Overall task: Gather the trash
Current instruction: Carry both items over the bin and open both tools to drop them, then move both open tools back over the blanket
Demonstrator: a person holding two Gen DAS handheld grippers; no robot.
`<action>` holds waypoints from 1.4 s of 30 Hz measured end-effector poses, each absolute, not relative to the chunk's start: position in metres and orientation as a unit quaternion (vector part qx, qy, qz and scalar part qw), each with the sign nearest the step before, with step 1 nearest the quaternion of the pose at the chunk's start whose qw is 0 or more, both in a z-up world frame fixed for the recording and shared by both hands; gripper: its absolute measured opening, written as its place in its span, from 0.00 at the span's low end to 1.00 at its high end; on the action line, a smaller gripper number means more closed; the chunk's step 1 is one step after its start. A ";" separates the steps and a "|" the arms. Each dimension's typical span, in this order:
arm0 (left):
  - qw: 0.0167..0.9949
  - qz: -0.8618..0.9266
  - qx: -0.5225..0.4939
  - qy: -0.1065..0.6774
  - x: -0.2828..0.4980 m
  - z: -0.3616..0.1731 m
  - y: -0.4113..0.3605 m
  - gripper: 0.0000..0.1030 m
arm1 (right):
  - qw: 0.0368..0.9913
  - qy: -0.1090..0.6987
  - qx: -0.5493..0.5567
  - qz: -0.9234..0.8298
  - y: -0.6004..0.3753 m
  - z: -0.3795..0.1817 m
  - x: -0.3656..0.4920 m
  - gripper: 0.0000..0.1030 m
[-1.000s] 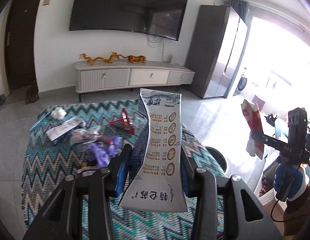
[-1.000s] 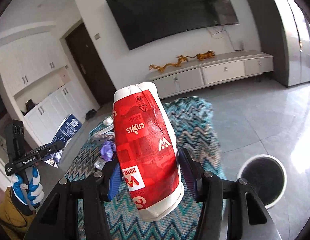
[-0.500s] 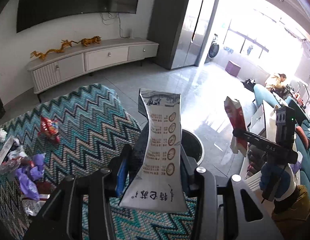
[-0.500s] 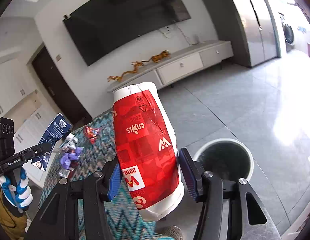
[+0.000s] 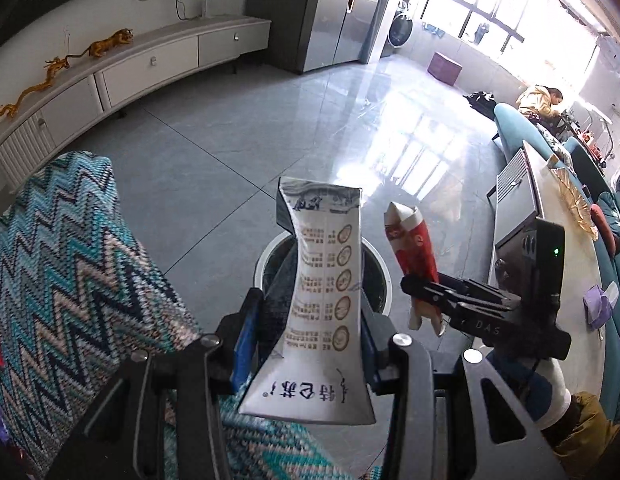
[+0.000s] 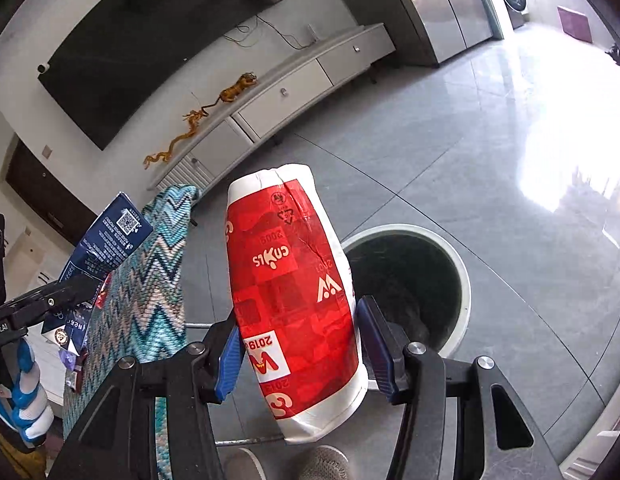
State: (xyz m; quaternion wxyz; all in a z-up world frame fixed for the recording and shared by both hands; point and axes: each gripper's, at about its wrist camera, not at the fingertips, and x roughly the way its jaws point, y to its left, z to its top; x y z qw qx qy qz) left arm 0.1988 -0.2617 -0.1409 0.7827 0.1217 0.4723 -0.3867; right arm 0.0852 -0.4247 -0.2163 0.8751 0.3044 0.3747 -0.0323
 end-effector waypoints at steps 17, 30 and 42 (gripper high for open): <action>0.747 -0.375 0.078 0.543 0.262 -0.219 -0.331 0.41 | 0.832 0.449 0.314 -0.084 -0.462 -0.296 0.144 0.51; 0.756 -0.389 0.054 0.524 0.259 -0.202 -0.325 0.58 | 0.836 0.454 0.285 -0.118 -0.462 -0.290 0.134 0.73; 0.821 -0.387 0.078 0.413 0.210 -0.104 -0.249 0.58 | 0.905 0.361 0.187 -0.128 -0.405 -0.173 0.098 0.85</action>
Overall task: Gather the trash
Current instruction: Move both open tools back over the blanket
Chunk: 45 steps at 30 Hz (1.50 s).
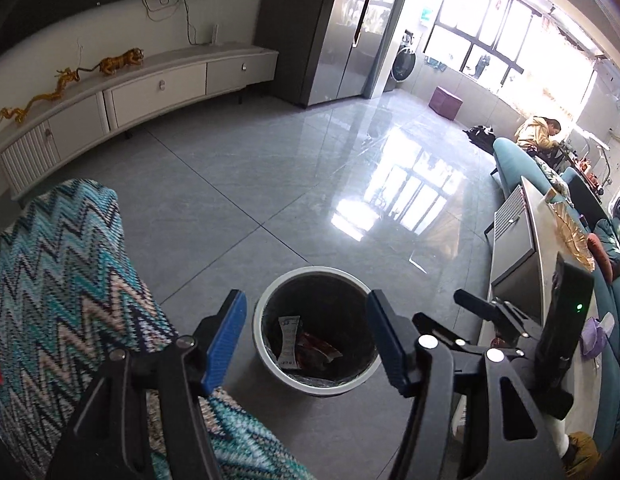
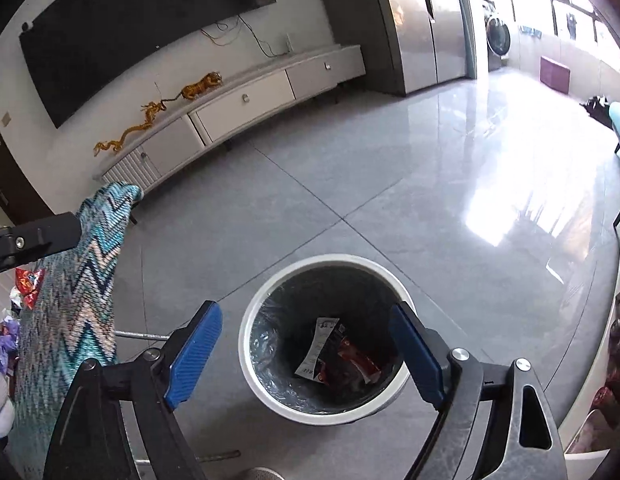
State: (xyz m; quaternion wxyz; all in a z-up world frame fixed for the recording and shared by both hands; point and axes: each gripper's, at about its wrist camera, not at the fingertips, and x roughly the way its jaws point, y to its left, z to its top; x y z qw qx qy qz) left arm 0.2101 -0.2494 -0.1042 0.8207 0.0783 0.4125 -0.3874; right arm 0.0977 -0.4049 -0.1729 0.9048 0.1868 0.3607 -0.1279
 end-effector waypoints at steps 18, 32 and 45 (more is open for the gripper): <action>0.918 -0.300 0.043 0.257 0.119 0.033 -0.011 0.65 | 0.973 0.185 0.085 -0.112 -0.278 -0.002 0.001 1.00; 0.965 -0.168 0.001 0.199 0.046 0.068 0.182 0.68 | 0.993 0.105 0.053 -0.031 -0.197 0.057 -0.047 1.00; 0.958 -0.157 -0.024 0.238 0.031 0.025 0.222 0.69 | 0.993 0.113 0.026 0.027 -0.153 0.066 -0.049 1.00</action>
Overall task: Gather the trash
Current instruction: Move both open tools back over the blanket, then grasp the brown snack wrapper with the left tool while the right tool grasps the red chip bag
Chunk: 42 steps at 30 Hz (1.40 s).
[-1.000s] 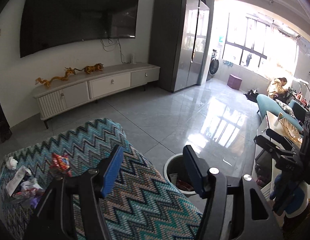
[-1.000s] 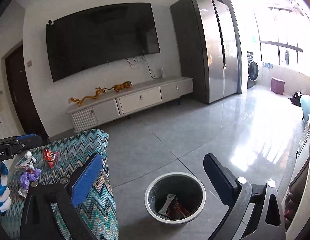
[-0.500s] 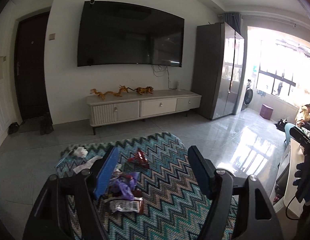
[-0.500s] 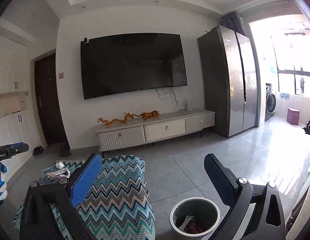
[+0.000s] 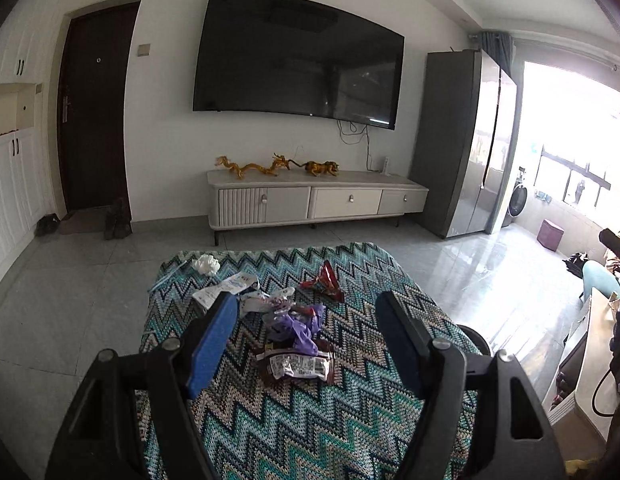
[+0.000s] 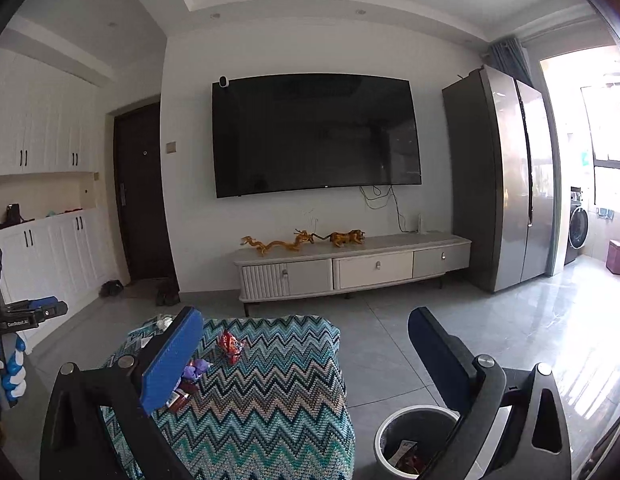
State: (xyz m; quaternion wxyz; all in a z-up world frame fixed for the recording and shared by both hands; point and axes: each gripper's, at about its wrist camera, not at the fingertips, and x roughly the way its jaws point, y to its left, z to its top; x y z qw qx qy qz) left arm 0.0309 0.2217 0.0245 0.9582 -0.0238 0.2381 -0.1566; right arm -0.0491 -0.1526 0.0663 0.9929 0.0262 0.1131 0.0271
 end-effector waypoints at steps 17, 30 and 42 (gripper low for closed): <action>0.918 -0.194 -0.005 0.345 0.089 -0.087 0.203 0.81 | 0.976 0.201 0.024 0.078 -0.119 0.022 0.040 1.00; 0.897 -0.199 0.010 0.394 0.160 -0.141 0.178 0.82 | 0.952 0.284 0.020 0.116 -0.092 -0.038 0.131 1.00; 0.886 -0.181 0.031 0.425 0.187 -0.188 0.163 0.82 | 0.926 0.338 -0.011 0.169 -0.036 -0.086 0.235 1.00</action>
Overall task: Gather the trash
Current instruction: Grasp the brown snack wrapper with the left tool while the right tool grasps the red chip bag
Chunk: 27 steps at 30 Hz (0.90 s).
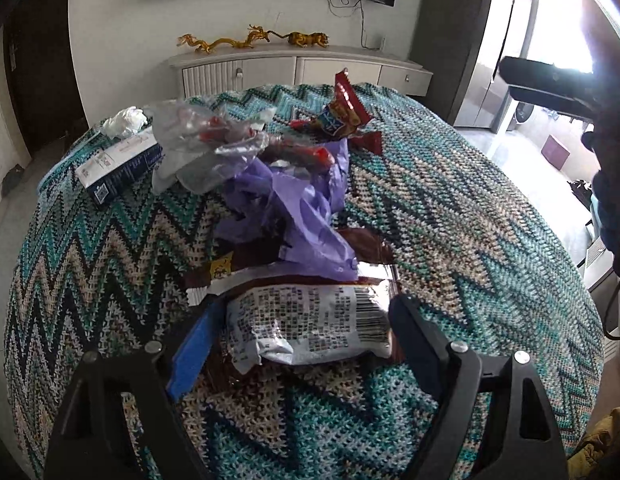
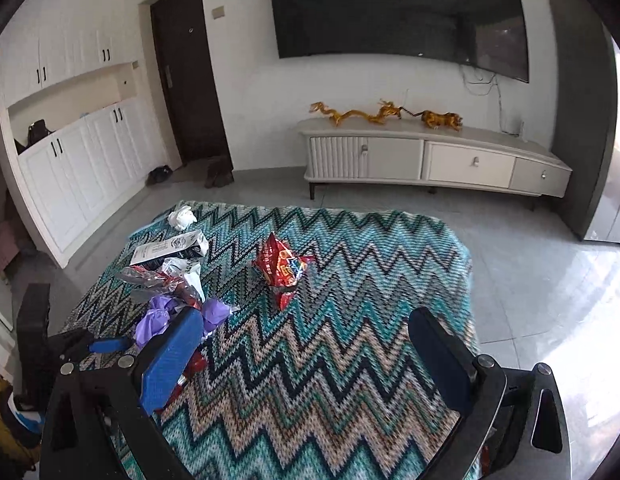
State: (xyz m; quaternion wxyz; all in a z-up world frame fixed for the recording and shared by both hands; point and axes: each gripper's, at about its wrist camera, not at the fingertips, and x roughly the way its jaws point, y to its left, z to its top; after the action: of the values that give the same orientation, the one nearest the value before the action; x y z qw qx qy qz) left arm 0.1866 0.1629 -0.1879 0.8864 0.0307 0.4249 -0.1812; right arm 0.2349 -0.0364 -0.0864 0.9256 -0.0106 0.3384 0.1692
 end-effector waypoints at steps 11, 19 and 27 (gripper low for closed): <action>0.886 -0.180 0.033 0.426 0.192 -0.194 0.161 0.53 | 0.904 0.377 -0.003 0.203 0.013 -0.136 0.322 0.98; 0.887 -0.189 -0.014 0.422 0.186 -0.191 0.177 0.25 | 0.887 0.413 0.026 0.207 0.026 -0.171 0.369 0.39; 0.887 -0.189 -0.047 0.420 0.166 -0.182 0.186 0.17 | 0.883 0.411 0.053 0.219 0.002 -0.161 0.344 0.18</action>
State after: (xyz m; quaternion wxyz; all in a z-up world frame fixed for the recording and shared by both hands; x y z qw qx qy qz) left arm 0.1656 0.1864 -0.1824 0.8866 -0.0469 0.4195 -0.1891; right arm 0.3440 0.0020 -0.1605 0.8831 0.0533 0.4115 0.2192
